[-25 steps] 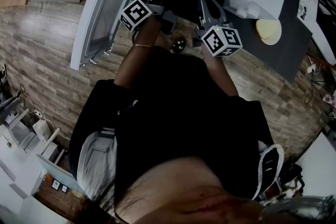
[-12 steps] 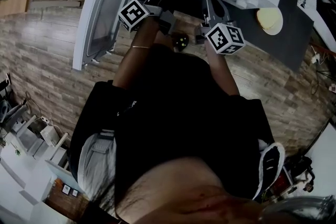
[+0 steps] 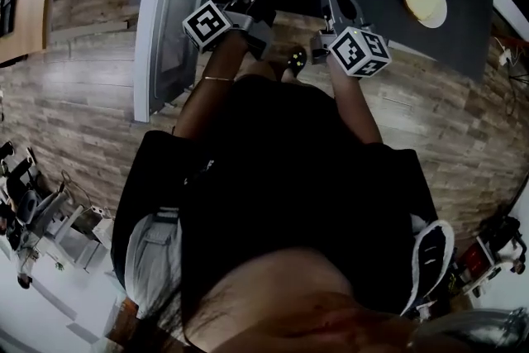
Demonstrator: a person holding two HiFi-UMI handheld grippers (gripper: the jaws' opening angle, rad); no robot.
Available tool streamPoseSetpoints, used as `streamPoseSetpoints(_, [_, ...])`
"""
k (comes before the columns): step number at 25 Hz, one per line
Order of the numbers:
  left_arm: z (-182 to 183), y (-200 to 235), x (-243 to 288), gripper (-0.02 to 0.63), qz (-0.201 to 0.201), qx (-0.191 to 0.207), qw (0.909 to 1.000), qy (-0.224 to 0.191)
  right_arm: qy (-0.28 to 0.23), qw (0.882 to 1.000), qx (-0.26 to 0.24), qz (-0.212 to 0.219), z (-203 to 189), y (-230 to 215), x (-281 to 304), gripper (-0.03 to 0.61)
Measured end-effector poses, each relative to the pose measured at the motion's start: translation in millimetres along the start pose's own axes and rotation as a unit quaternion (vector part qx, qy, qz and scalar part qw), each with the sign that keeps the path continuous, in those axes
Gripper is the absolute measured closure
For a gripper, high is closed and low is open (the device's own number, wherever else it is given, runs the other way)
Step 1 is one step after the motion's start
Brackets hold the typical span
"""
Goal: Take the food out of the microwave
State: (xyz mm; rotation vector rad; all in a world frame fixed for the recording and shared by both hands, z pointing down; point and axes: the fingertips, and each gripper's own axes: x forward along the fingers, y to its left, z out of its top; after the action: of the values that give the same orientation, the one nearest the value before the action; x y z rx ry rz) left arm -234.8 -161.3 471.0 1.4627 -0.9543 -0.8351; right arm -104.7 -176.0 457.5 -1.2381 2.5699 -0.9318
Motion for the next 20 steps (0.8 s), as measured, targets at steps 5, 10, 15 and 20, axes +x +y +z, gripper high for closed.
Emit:
streamPoseSetpoints(5, [-10,-13,-12,0.603,-0.018,-0.021,0.9990,0.036,-0.010,1.000,0.019,-0.012,-6,6,-11,0.577])
streamPoseSetpoints(10, [-16,-10,-27,0.603,-0.021,-0.026,0.9975,0.063,-0.016,0.999,0.040,-0.019,-17,16,-22,0.576])
streamPoseSetpoints(15, [-34,-22,-35,0.603,-0.039,-0.036,0.9947,0.088,-0.023,0.998,0.052,-0.028,-20,20,-41,0.575])
streamPoseSetpoints(20, [-54,-29,-49,0.603,-0.052,-0.043,0.9908,0.117,-0.039,0.997,0.055,-0.047,-26,25,-69,0.575])
